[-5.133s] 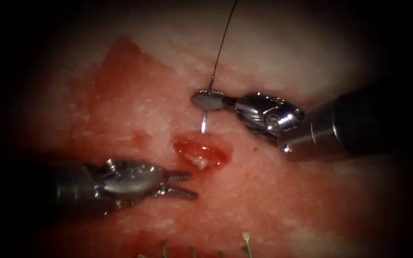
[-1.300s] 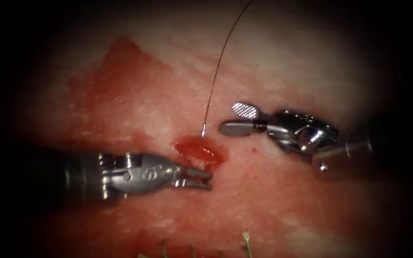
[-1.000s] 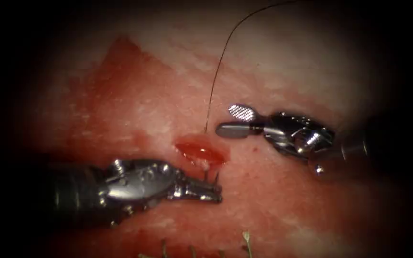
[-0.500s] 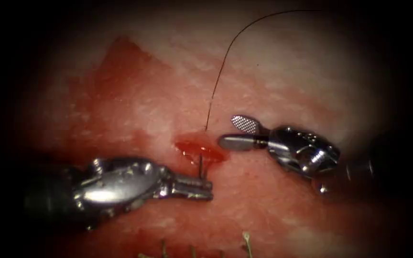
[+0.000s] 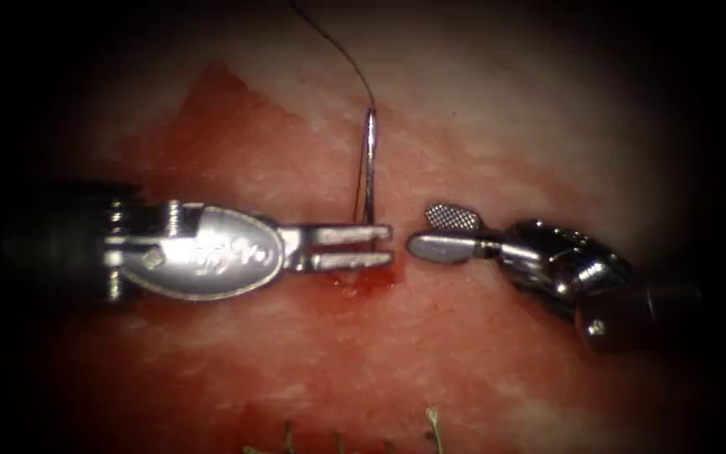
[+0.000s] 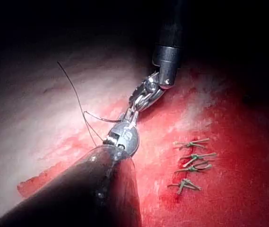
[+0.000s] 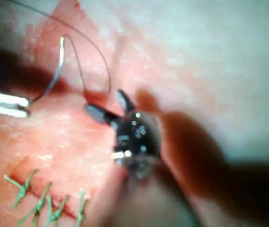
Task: Wound Closure
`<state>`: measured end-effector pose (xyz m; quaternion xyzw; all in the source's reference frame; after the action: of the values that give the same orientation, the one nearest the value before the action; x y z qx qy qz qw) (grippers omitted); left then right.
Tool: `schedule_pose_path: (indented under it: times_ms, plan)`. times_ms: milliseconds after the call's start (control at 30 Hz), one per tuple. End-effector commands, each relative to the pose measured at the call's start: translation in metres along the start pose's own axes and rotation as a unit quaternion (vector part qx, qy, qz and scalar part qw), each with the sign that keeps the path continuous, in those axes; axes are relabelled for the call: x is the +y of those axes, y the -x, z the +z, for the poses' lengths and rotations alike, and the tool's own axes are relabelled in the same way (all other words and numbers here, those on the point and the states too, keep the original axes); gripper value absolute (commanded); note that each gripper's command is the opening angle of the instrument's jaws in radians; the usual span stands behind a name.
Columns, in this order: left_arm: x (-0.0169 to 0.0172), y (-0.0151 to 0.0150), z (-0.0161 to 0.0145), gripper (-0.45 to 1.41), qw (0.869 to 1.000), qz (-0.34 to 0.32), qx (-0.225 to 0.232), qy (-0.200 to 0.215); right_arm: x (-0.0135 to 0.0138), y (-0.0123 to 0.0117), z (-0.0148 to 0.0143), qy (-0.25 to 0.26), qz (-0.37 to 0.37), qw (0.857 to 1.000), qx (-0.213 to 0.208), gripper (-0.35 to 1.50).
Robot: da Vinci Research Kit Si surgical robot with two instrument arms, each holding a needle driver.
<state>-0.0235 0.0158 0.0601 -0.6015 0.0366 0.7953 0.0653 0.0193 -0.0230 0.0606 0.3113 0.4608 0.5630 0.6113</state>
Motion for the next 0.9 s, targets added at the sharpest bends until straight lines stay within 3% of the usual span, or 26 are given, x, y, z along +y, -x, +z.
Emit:
schedule_pose_path:
  times_ms: [33, 433, 667, 900]
  plan:
    - [0.0009, 0.0006, 0.0009, -0.45, 1.0, -0.003, 0.003, 0.003, 0.0, 0.001, 0.0002, -0.003, 0.015, 1.0, 0.0, 0.36]
    - [0.0035, 0.0036, 0.0031, -0.45, 0.998, 0.019, 0.007, 0.063, -0.0004, 0.0009, 0.0, -0.083, 0.107, 0.991, -0.002, 0.38]
    - [0.0037, 0.0043, 0.0033, -0.45, 0.997, 0.025, 0.012, 0.075, -0.0001, 0.0008, 0.0005, -0.124, 0.129, 0.984, 0.0, 0.68]
    - [0.0039, 0.0043, 0.0034, -0.45, 0.996, 0.027, 0.016, 0.078, -0.0005, 0.001, 0.0016, -0.134, 0.14, 0.981, 0.002, 0.73]
